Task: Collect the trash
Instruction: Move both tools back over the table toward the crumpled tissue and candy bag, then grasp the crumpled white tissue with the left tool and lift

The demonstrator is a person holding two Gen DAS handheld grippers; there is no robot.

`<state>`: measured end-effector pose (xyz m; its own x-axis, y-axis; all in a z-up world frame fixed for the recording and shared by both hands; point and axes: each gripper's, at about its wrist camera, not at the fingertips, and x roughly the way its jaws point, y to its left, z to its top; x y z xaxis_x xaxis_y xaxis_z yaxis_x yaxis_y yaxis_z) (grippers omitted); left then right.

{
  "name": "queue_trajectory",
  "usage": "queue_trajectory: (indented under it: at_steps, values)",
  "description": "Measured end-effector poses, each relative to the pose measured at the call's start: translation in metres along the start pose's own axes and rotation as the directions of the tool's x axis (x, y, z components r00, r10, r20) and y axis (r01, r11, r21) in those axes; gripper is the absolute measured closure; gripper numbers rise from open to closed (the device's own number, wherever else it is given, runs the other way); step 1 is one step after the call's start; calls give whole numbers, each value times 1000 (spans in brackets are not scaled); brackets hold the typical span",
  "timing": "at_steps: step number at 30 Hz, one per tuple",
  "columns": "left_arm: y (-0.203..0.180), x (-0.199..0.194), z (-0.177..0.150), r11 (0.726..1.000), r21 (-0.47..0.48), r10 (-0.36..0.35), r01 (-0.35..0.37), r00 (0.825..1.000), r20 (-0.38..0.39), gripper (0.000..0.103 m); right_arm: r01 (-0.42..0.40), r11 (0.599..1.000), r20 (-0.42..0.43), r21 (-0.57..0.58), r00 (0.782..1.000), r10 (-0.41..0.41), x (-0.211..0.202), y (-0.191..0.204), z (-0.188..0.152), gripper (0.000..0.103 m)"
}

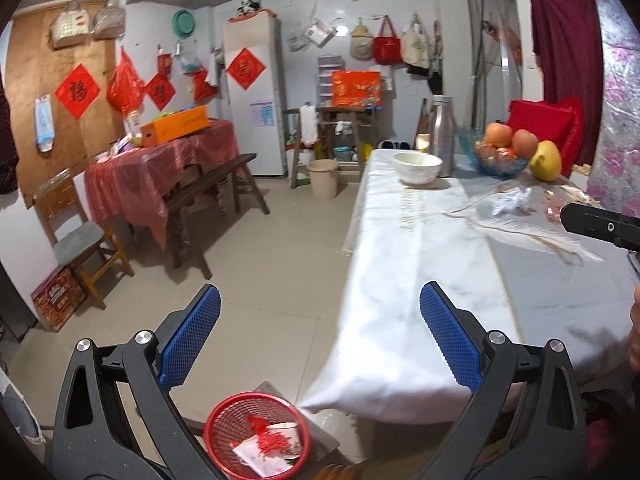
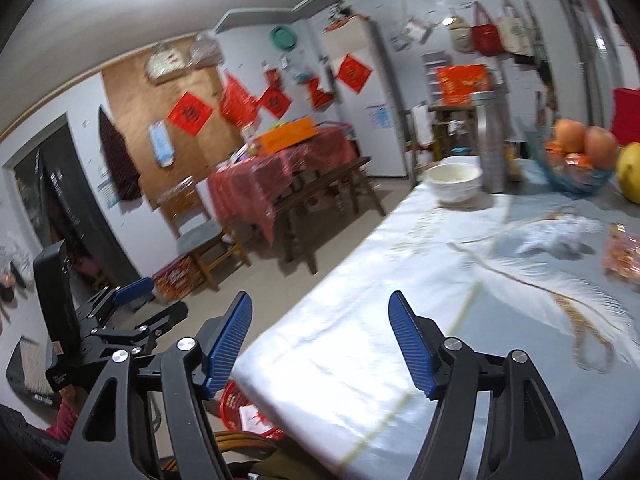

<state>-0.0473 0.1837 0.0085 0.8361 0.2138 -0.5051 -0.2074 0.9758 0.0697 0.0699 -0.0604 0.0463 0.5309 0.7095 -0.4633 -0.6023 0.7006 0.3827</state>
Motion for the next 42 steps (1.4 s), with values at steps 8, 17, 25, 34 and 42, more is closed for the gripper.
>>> queue_trajectory:
  at_steps: [8, 17, 25, 34, 42]
  values:
    - [-49, 16, 12, 997, 56, -54, 55, 998, -21, 7, 146, 988, 85, 43, 985, -150, -38, -53, -9, 18]
    - [-101, 63, 32, 987, 92, -123, 130, 990, -74, 7, 242, 953, 84, 182, 962, -260, -44, -133, -12, 6]
    - [-153, 121, 45, 971, 144, -166, 190, 973, -161, 7, 343, 912, 39, 224, 932, -360, -33, -193, -13, 6]
    - [-209, 174, 57, 946, 175, -226, 274, 941, -253, 7, 384, 869, -10, 313, 916, -402, -30, -259, -13, 6]
    - [-252, 214, 71, 924, 186, -268, 335, 912, -310, 7, 428, 835, -28, 346, 894, -447, -29, -298, -15, 6]
